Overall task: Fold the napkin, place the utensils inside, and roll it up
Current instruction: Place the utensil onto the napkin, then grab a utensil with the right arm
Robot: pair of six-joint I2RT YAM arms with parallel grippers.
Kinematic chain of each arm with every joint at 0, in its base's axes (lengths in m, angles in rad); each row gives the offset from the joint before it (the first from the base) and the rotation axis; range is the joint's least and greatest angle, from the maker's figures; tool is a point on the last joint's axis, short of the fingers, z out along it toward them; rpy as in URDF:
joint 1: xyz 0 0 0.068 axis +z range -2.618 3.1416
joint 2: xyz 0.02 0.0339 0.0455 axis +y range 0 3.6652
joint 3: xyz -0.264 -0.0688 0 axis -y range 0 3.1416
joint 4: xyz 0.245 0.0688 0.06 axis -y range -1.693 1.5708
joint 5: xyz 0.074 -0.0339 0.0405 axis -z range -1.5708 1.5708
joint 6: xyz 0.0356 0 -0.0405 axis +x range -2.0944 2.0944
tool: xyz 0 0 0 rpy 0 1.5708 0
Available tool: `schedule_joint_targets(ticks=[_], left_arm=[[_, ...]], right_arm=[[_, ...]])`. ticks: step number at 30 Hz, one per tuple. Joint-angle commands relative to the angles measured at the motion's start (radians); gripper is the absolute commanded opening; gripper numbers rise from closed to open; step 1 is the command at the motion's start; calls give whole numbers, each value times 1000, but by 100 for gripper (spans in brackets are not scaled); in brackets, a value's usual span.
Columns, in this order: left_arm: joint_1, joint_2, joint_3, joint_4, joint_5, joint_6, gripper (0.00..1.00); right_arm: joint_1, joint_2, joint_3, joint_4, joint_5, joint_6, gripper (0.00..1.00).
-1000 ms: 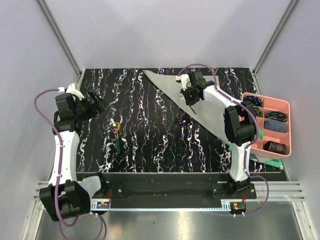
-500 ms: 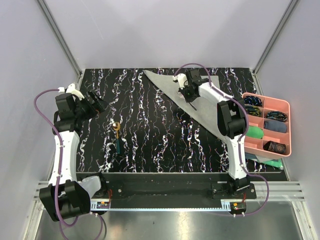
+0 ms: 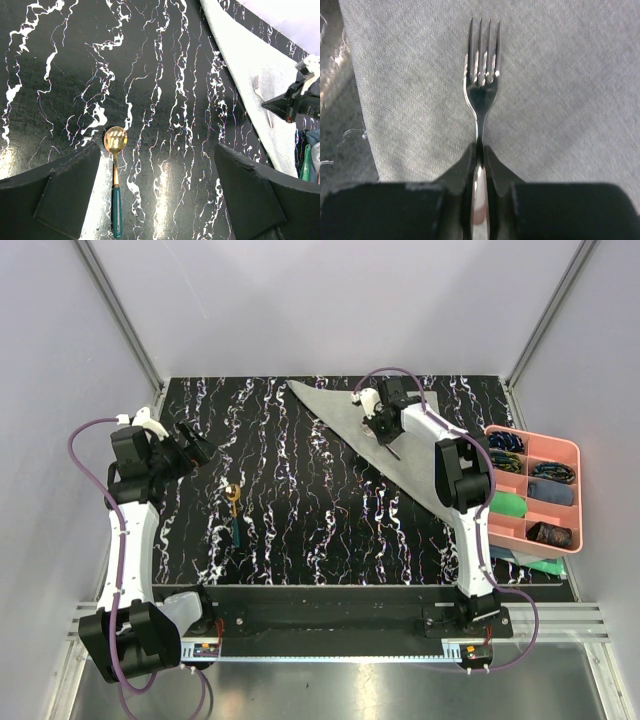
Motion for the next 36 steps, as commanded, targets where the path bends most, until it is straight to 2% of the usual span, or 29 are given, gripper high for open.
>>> schedule_joint_targets(ticks=[1, 4, 12, 15, 18, 23, 29, 36], left_arm=[[5, -24, -7, 51, 24, 2, 99], [3, -23, -10, 52, 10, 2, 99], [-17, 8, -44, 49, -100, -16, 99], [-35, -19, -107, 63, -179, -68, 99], [-70, -81, -232, 110, -236, -185, 99], [-151, -127, -383, 149, -365, -265, 99], [-188, -129, -513, 250, -347, -328, 99], [-309, 17, -561, 368, -329, -378, 99]], right_arm=[[-4, 26, 56, -20, 42, -14, 20], [-4, 12, 60, -20, 44, 1, 35], [-5, -104, 58, -12, -57, 93, 59], [-4, -195, 0, 38, -141, 176, 70], [-4, -295, -98, 130, -253, 309, 77], [-2, -449, -270, 247, -343, 421, 80], [-1, -565, -397, 298, -367, 450, 81], [5, -592, -439, 307, -373, 473, 81]])
